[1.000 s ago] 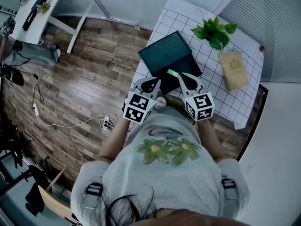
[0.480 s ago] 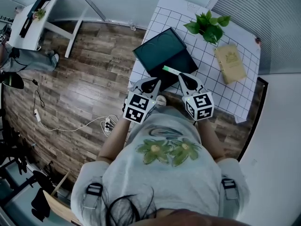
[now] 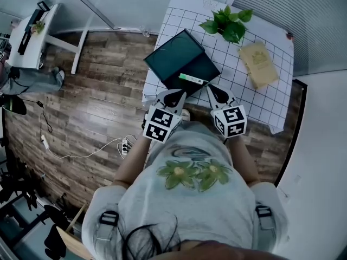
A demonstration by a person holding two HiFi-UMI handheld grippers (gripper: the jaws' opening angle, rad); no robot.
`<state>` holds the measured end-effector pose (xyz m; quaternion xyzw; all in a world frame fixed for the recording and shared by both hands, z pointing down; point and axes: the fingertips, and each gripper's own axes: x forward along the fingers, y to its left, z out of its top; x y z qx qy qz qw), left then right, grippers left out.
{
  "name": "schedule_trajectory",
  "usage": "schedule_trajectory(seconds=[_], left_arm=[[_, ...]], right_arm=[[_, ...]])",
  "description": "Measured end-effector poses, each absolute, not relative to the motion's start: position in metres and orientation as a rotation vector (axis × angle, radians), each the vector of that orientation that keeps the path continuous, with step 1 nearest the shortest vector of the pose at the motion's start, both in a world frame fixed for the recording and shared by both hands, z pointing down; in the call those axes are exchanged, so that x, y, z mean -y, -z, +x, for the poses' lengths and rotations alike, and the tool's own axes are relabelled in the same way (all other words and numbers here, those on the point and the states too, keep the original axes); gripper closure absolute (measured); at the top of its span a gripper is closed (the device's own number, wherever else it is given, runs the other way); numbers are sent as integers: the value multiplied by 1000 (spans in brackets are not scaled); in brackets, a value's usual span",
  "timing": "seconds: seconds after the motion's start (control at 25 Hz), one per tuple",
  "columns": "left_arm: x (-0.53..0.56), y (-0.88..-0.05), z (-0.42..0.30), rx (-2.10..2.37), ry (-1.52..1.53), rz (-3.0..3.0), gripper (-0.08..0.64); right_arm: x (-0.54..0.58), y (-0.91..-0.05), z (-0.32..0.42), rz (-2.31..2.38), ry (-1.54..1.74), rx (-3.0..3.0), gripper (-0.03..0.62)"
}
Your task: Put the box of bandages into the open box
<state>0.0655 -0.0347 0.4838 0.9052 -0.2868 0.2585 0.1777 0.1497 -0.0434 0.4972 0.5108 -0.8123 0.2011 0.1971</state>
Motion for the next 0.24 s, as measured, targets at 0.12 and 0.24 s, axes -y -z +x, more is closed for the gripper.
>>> schedule_trajectory(seconds=[0.12,0.24], left_arm=[[31,-487,65,821,-748,2555,552],[27,-490,63,823,-768,2545,552]], right_arm=[[39,-501,154,1443,-577,2255,584],[35,-500,155,1448,-578,2247,584]])
